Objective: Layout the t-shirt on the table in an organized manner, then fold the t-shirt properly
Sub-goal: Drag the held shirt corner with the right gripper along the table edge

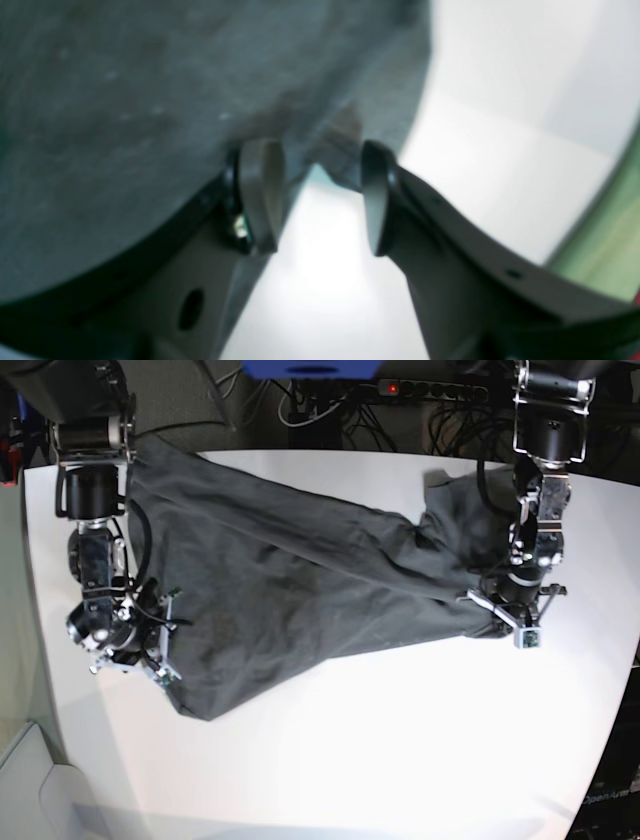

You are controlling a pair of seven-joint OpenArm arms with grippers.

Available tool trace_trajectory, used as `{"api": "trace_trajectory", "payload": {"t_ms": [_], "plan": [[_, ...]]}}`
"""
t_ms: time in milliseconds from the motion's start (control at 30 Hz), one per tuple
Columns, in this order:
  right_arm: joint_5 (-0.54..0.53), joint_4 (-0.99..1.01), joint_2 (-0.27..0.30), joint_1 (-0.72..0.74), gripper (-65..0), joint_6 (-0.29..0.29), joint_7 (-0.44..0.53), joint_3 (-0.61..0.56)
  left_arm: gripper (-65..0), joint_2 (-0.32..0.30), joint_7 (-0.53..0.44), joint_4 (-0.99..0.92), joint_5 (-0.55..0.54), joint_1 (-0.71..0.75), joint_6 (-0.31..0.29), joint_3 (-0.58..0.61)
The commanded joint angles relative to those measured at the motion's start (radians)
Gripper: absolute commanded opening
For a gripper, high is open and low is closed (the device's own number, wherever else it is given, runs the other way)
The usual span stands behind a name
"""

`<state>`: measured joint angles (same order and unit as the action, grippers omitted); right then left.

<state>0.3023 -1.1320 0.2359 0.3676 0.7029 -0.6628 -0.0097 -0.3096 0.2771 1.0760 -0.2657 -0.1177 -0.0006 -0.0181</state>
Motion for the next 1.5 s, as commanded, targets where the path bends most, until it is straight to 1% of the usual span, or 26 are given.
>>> {"api": "trace_trajectory", "payload": {"t_ms": [0,200,300,333,400,567,600,700,767,833,900,1000,1067,1167,1233,1400,1467], "plan": [[-0.004,-0.003,0.012,0.031,-38.0,-0.005,0.038,0.004,-64.7,-0.006,0.027,0.005,0.004,-0.009,0.004,-0.003],[-0.004,0.056,0.012,0.052,-38.5,-0.005,0.133,0.009,-64.7,-0.006,0.027,0.005,0.004,-0.009,0.004,-0.003],[-0.004,0.088,0.015,0.083,-39.0,-0.005,0.153,0.012,-64.7,-0.009,0.027,0.005,0.004,-0.009,0.004,-0.003],[-0.004,0.097,0.016,0.095,-40.4,-0.005,0.156,0.012,-64.7,-0.010,0.027,0.005,0.004,-0.009,0.004,-0.003],[-0.004,0.126,0.016,0.118,-45.0,-0.005,0.170,0.012,-64.7,-0.012,0.027,0.005,0.004,-0.009,0.004,-0.003],[-0.004,0.247,0.018,0.184,-62.6,-0.005,0.234,0.007,-64.7,-0.013,0.027,0.005,0.004,-0.007,0.004,-0.003],[-0.004,0.280,0.018,0.201,-65.0,-0.019,0.251,0.006,-64.7,-0.013,0.027,0.005,0.004,-0.007,0.004,-0.003],[-0.004,0.376,0.023,0.255,-65.0,-0.090,0.311,0.003,-64.7,-0.013,0.027,0.005,0.004,-0.003,0.004,-0.003],[-0.004,0.424,0.041,0.293,-65.0,-0.142,0.357,0.003,-64.7,-0.013,0.027,0.005,0.004,-0.003,0.004,-0.003],[-0.004,0.465,0.044,0.342,-65.0,-0.216,0.398,0.003,-64.7,-0.015,0.027,0.005,0.004,-0.001,0.004,-0.003],[-0.004,0.499,0.064,0.391,-65.0,-0.276,0.427,0.004,-64.7,-0.015,0.027,0.005,0.004,-0.001,0.004,-0.003],[-0.004,0.514,0.073,0.449,-65.0,-0.345,0.463,0.009,-64.7,-0.015,0.027,0.005,0.004,-0.001,0.004,-0.003],[-0.004,0.514,0.073,0.483,-65.0,-0.358,0.473,0.004,-64.7,-0.015,0.027,0.003,0.004,-0.001,0.004,-0.003],[-0.004,0.514,0.072,0.532,-65.0,-0.361,0.475,0.004,-64.7,-0.016,0.027,0.003,0.004,-0.001,0.004,-0.003],[-0.004,0.516,0.066,0.555,-65.0,-0.361,0.476,0.004,-64.7,-0.029,0.027,0.003,0.004,-0.001,0.004,-0.003],[-0.004,0.518,0.046,0.562,-65.0,-0.361,0.479,0.003,-64.7,-0.035,0.027,0.003,0.001,0.000,0.004,-0.003],[-0.004,0.519,0.046,0.549,-65.0,-0.361,0.481,0.003,-64.7,-0.035,0.027,0.005,0.003,0.013,0.004,-0.003]]}}
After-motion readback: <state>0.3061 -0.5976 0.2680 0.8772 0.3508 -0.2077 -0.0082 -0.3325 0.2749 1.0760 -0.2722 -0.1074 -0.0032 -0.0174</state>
